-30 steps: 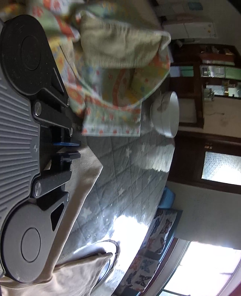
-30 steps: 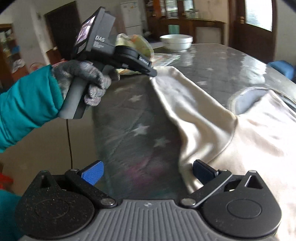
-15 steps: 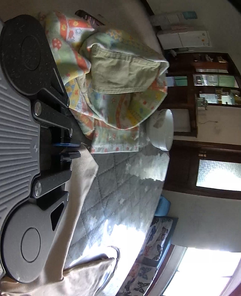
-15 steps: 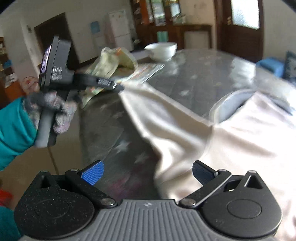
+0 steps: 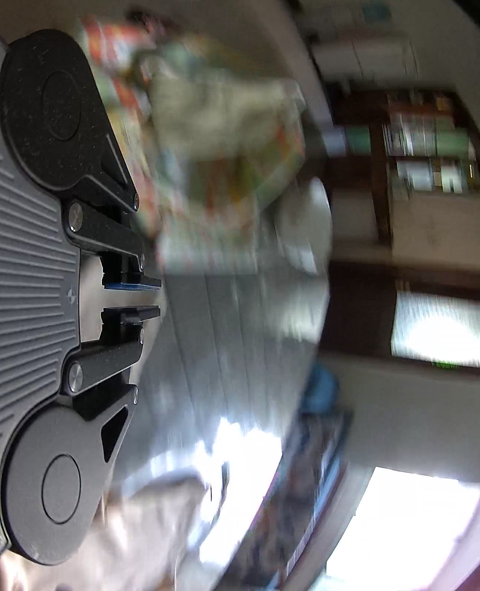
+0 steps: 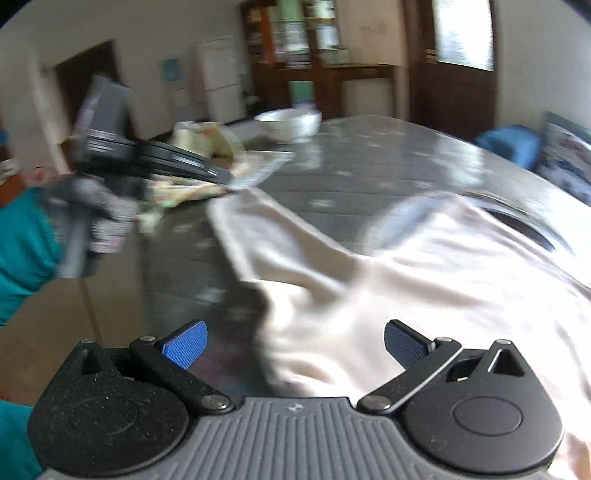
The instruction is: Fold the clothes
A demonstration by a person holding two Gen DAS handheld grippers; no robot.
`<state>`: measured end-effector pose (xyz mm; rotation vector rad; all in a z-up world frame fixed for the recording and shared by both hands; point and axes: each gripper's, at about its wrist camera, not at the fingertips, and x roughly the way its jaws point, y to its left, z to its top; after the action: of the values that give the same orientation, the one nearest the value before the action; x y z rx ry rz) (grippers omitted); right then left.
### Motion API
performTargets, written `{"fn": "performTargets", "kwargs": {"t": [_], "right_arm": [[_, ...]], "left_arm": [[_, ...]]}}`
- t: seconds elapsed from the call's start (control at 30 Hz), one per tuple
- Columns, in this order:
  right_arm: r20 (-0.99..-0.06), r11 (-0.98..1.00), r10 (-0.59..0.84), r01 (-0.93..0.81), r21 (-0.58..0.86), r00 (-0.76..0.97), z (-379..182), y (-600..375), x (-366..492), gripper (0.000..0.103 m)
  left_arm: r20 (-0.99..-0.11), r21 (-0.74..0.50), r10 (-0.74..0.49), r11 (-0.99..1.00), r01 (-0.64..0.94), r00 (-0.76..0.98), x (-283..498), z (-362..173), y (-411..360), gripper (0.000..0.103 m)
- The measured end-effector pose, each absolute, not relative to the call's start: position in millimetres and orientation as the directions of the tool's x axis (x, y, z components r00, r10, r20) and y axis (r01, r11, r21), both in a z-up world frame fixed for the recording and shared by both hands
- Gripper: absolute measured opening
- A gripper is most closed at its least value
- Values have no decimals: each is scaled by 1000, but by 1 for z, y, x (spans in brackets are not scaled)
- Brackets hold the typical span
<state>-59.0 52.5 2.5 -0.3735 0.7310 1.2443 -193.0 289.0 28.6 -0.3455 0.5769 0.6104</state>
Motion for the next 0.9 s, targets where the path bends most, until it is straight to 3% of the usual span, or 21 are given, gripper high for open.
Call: {"fn": "performTargets", "kwargs": {"t": [0.17, 0.4, 0.63, 0.9], "right_arm": [[-702, 473, 651, -878, 80, 287, -6, 30, -29, 103], [-729, 613, 559, -789, 44, 395, -23, 1, -2, 103], [-759, 527, 547, -850, -15, 353, -35, 0, -34, 103], [-762, 484, 589, -873, 66, 269, -34, -18, -58, 103]], "left_arm": [[-585, -217, 216, 887, -408, 781, -138, 37, 250, 9], [-623, -255, 7, 943, -212, 782, -62, 17, 204, 9], [-685, -229, -17, 954, -193, 729, -36, -16, 193, 9], [-679, -210, 20, 952, -221, 734, -34, -19, 197, 9]]}}
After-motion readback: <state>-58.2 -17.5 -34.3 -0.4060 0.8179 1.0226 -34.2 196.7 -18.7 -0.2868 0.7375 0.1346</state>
